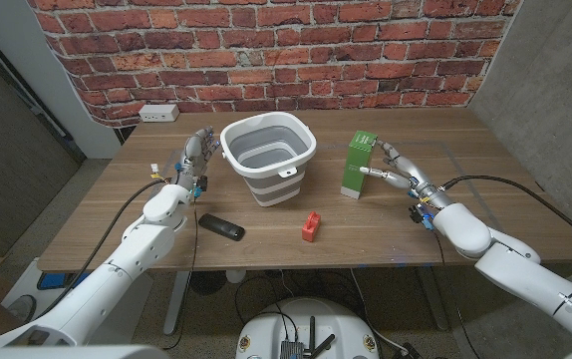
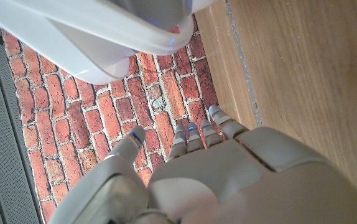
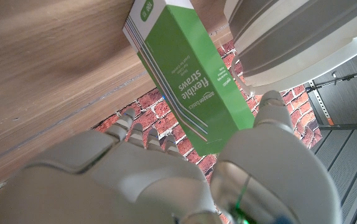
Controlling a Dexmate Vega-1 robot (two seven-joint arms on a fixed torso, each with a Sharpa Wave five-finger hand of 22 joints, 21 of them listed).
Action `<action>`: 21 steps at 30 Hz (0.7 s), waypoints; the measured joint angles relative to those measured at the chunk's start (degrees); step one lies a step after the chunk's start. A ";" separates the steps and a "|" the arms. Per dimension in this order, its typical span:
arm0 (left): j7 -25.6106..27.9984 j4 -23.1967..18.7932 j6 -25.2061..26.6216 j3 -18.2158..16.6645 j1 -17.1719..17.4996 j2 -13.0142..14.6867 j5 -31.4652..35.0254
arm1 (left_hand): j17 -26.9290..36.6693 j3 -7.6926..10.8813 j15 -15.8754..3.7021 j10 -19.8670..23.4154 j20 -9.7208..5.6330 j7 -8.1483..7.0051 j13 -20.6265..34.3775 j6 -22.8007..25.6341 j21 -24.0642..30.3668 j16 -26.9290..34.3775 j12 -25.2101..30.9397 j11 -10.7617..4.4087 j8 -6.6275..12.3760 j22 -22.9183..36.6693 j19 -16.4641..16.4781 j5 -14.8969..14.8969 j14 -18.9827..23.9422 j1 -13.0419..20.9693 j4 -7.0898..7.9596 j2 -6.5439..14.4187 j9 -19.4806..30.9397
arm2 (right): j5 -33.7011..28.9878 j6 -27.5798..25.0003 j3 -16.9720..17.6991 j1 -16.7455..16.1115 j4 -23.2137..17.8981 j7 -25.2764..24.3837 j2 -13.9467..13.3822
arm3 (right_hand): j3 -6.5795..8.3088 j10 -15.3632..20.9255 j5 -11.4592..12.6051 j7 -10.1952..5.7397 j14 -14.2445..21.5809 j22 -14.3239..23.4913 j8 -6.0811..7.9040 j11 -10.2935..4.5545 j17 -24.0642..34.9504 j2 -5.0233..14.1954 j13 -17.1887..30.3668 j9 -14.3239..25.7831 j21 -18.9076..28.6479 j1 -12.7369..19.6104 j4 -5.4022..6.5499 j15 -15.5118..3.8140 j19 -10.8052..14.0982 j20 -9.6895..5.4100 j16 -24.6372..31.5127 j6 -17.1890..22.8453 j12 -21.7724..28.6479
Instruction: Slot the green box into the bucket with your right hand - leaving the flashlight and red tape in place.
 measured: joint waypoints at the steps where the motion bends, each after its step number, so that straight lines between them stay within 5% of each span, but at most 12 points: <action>1: 0.00 0.03 0.04 0.06 -0.01 -0.04 0.00 | 0.00 0.00 0.00 0.00 0.00 0.00 0.00 0.00 0.00 0.00 0.00 0.00 0.00 0.00 0.00 0.00 0.00 0.00 0.00 0.00 0.00 | -0.10 0.18 -0.17 0.23 0.23 0.13 0.07 | 0.00 0.00 0.00 0.00 0.00 0.00 0.00 0.00 0.00 0.00 0.00 0.05 0.00 0.00 0.00 0.00 0.00 0.00 0.00 0.00 0.00; 21: 0.38 0.06 0.28 0.24 0.28 -0.27 -0.05 | 0.01 0.56 0.21 0.05 0.00 -0.10 -0.01 0.52 0.00 0.00 0.00 -0.06 0.00 0.00 0.00 0.00 0.20 -0.24 -0.08 -0.24 -0.01 | -0.54 2.98 -3.20 4.41 4.10 1.55 1.71 | 1.66 0.00 -0.45 0.00 0.31 0.00 0.66 -0.01 0.00 1.71 0.26 0.05 0.27 3.09 -0.74 0.30 1.83 -0.84 0.50 0.00 0.78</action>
